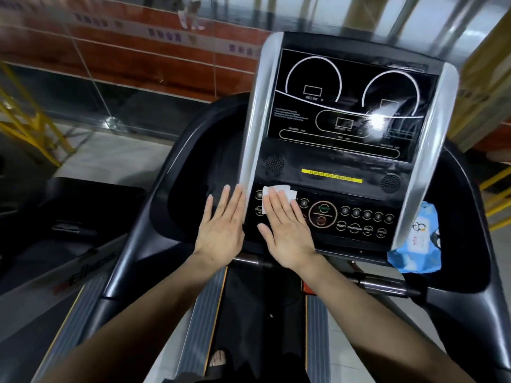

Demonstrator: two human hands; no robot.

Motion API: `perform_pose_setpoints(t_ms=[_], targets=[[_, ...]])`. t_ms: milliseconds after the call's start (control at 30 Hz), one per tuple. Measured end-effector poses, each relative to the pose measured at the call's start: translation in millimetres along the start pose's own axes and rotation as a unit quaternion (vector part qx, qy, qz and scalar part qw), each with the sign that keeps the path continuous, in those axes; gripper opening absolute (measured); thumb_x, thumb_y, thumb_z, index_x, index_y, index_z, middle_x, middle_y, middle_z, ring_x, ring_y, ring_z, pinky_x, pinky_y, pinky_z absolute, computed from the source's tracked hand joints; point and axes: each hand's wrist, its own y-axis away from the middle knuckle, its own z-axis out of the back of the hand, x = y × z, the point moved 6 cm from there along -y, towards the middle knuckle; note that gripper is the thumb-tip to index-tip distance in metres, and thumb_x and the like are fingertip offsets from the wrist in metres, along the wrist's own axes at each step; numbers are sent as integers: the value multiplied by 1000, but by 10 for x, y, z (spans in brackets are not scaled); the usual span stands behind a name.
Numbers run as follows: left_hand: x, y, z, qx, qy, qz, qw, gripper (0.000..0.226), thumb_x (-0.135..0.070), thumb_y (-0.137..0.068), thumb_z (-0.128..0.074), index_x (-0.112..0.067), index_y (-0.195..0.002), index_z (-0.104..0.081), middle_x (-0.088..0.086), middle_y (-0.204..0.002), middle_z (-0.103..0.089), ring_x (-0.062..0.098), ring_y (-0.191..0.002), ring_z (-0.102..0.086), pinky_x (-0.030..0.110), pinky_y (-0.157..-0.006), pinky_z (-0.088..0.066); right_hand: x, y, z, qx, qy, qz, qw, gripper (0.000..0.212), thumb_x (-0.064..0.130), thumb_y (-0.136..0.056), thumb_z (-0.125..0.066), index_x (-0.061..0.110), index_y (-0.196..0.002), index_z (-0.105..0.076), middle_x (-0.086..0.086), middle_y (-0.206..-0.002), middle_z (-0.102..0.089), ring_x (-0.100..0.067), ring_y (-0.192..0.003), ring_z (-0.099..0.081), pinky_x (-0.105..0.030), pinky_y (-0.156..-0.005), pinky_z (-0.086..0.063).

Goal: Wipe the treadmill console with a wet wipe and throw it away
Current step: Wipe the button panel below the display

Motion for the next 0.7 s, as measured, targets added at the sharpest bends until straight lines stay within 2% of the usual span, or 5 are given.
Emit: perform_pose_setpoints(t_ms=[200, 433, 700], targets=[[199, 100, -24, 25, 5, 9, 1000, 80, -25, -99, -49, -11, -166, -6, 4, -175, 2, 29, -161, 9, 59, -128, -7, 192, -117, -9, 5, 23, 35, 999, 68, 48, -111, -23, 13, -167, -10, 0, -176, 2, -17, -162, 10, -46, -132, -5], [60, 76, 13, 28, 0, 2, 1000, 80, -28, -102, -43, -11, -165, 4, 6, -174, 12, 30, -160, 15, 58, -129, -5, 55, 49, 3, 18, 71, 94, 993, 68, 49, -111, -27, 14, -168, -11, -1, -176, -3, -16, -162, 4, -44, -132, -12], [-633, -115, 57, 8, 16, -61, 998, 78, -26, -101, -46, -10, -165, -6, 9, -175, 5, 30, -161, 10, 59, -128, -10, -604, 486, 149, 1, 46, 47, 998, 67, 51, -111, -29, 17, -167, -15, 1, -176, -7, -13, -162, -1, -41, -131, -15]])
